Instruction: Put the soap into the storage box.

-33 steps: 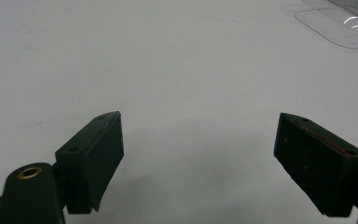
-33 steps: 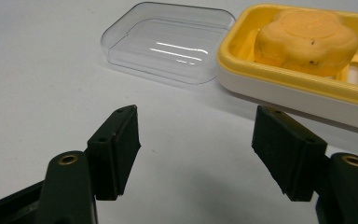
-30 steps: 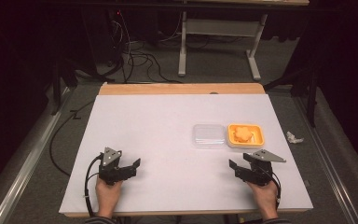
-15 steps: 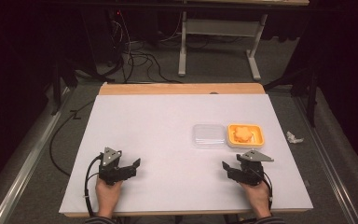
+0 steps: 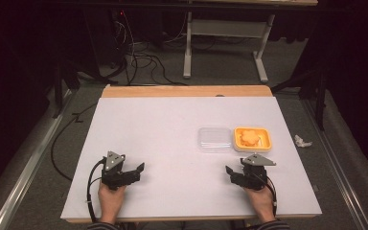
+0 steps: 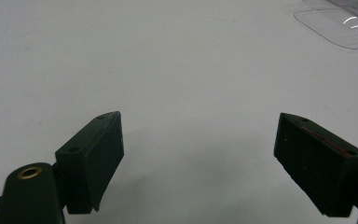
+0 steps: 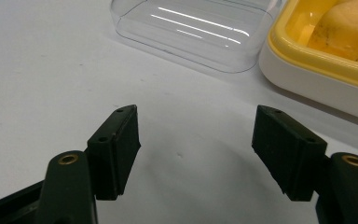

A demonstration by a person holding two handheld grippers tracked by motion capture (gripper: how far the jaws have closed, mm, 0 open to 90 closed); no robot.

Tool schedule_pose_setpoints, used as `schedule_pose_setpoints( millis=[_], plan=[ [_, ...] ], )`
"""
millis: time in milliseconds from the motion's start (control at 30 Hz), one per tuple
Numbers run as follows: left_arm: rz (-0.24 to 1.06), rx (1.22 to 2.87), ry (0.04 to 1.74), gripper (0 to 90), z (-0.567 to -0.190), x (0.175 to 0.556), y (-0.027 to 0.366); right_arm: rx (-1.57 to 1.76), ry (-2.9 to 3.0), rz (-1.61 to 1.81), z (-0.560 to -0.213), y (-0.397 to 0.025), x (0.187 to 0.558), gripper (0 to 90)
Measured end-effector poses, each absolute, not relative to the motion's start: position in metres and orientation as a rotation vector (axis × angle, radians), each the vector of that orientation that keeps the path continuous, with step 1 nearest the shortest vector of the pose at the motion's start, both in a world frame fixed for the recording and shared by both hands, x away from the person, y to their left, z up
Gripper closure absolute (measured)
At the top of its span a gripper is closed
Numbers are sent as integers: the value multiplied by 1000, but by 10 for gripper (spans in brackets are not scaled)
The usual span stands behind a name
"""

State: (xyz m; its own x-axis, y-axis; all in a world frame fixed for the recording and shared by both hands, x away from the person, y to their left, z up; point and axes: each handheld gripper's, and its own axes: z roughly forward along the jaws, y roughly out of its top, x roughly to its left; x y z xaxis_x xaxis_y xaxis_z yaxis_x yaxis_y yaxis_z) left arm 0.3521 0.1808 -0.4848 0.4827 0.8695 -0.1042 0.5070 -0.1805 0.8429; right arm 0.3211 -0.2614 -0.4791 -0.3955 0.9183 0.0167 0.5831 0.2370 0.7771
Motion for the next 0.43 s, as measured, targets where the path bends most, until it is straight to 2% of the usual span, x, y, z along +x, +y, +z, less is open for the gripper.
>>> schedule_pose_setpoints(
  millis=[433],
  plan=[
    [520, 1842, 1155, 163, -485, 352, 181, 1351, 2054, 1003, -480, -261, 319, 320]
  ],
)
